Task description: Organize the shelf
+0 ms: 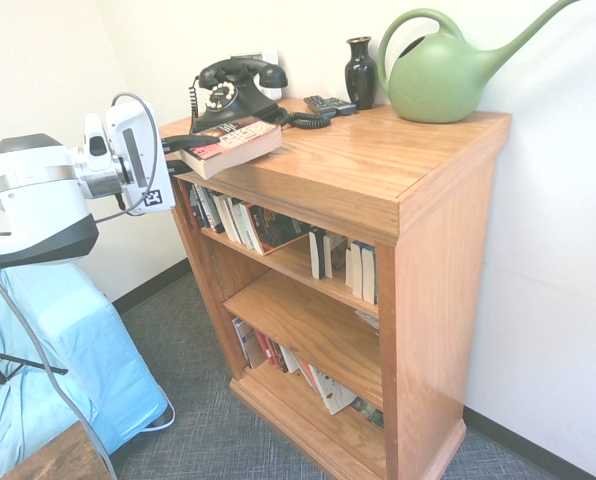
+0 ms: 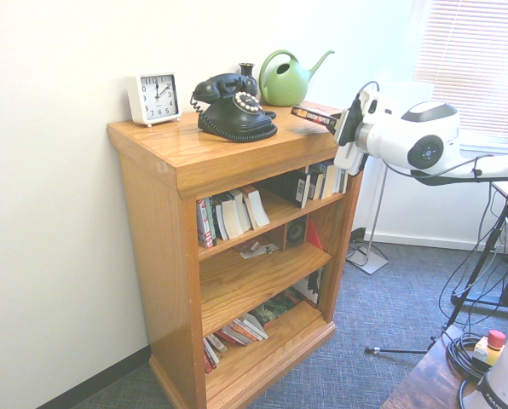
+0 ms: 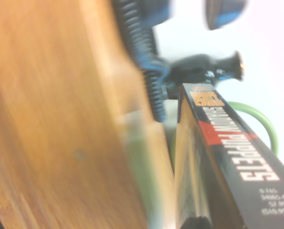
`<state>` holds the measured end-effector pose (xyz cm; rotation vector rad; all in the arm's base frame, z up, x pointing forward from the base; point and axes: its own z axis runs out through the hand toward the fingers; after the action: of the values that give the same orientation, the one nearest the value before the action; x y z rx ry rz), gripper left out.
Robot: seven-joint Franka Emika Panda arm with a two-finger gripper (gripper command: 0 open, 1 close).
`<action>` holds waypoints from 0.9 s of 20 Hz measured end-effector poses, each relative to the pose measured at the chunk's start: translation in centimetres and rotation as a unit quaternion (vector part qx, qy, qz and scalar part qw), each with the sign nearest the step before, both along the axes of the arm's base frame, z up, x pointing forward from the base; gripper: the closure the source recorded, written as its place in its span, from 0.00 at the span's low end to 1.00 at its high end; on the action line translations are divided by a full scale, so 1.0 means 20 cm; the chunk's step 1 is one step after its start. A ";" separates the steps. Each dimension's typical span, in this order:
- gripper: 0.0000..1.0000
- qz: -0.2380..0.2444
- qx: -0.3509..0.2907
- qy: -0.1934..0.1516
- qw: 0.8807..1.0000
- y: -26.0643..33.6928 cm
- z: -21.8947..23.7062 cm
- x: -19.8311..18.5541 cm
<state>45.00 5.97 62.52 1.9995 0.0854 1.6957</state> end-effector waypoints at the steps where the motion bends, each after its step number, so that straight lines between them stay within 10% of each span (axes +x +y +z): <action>1: 1.00 -0.002 0.027 -0.004 1.000 -0.01 0.03 -0.05; 8: 1.00 0.006 0.190 -0.013 0.982 -0.19 0.07 -0.41; 18: 1.00 0.019 0.295 0.062 0.953 -0.29 -0.35 -0.54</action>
<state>34.15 0.12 55.44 2.5427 -0.3864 1.7568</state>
